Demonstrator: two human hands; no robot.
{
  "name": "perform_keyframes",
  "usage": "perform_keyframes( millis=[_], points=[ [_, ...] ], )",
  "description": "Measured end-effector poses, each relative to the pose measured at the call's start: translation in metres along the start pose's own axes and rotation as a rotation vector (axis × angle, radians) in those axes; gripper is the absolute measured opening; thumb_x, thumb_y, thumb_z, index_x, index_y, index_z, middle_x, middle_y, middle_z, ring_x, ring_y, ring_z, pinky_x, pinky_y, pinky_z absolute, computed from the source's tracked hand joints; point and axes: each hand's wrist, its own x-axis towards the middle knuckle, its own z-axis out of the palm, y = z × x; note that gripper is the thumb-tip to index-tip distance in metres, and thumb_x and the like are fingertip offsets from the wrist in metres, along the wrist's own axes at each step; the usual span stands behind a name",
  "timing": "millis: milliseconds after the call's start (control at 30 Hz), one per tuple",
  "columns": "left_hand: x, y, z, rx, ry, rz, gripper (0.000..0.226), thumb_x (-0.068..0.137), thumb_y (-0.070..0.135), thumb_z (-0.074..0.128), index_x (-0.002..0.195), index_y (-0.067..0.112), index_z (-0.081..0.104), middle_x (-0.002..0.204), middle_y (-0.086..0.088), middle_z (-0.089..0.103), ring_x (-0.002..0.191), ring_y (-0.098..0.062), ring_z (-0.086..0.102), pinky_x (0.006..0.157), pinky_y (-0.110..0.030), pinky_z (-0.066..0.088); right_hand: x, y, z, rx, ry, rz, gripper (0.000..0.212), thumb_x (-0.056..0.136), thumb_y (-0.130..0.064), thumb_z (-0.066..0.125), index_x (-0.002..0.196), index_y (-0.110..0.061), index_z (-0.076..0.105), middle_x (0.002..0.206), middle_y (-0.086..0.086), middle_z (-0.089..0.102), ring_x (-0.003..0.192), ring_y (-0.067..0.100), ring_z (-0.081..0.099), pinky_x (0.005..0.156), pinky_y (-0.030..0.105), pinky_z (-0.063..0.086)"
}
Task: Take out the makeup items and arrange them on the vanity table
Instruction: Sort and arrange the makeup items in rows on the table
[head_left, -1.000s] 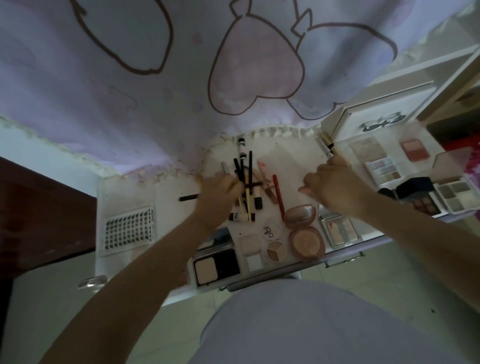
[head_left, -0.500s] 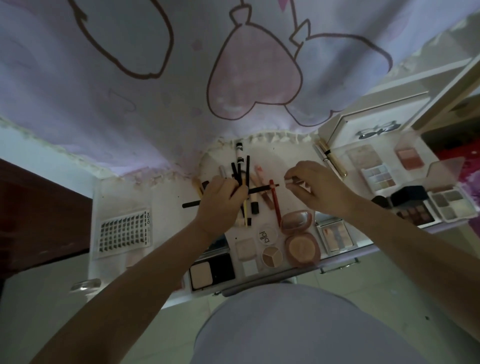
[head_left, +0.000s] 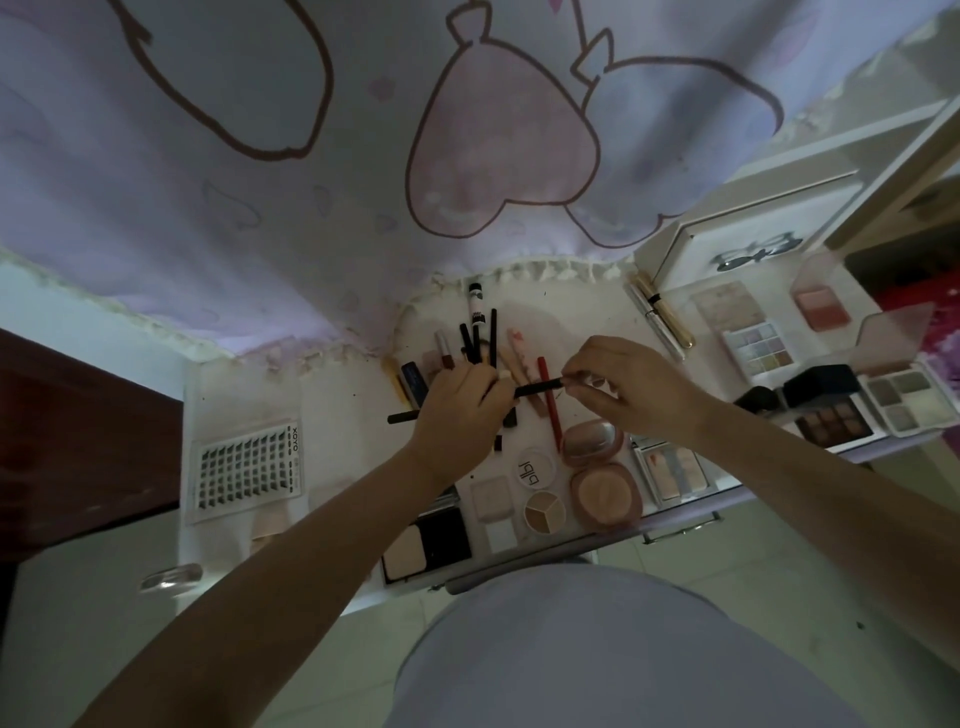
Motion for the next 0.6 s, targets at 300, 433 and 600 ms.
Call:
perform_keyframes(
  millis=[300,433,600],
  points=[
    [0.019,0.009,0.022,-0.018,-0.209,-0.119,0.015,0.062,0.007,0.080,0.064,0.003,0.065,0.060,-0.011,0.062,0.052,-0.023,0.060,0.050,-0.023,0.047,-0.005,0.031,-0.015,0.061,0.064,0.202,0.033,0.083,-0.009,0.062,0.114,0.002,0.058,0.099,0.019,0.063,0.086,0.022,0.057,0.072,0.011,0.032],
    [0.056,0.009,0.049,-0.185,-0.514,-0.391,0.020,0.089,0.017,0.055,0.085,-0.002,0.061,0.085,-0.017,0.061,0.076,-0.030,0.059,0.062,-0.031,0.044,-0.013,0.060,-0.039,0.020,0.143,0.385,0.027,0.085,-0.006,0.058,0.110,0.004,0.060,0.103,0.022,0.061,0.089,0.025,0.056,0.070,0.015,0.030],
    [0.122,0.009,0.114,-0.366,-0.789,-0.835,0.032,0.096,0.024,0.039,0.097,-0.003,0.057,0.096,-0.016,0.059,0.089,-0.030,0.057,0.064,-0.030,0.037,-0.024,0.095,-0.055,-0.010,0.087,0.550,0.024,0.087,-0.009,0.054,0.107,0.001,0.062,0.105,0.020,0.062,0.100,0.030,0.056,0.073,0.021,0.035]
  ],
)
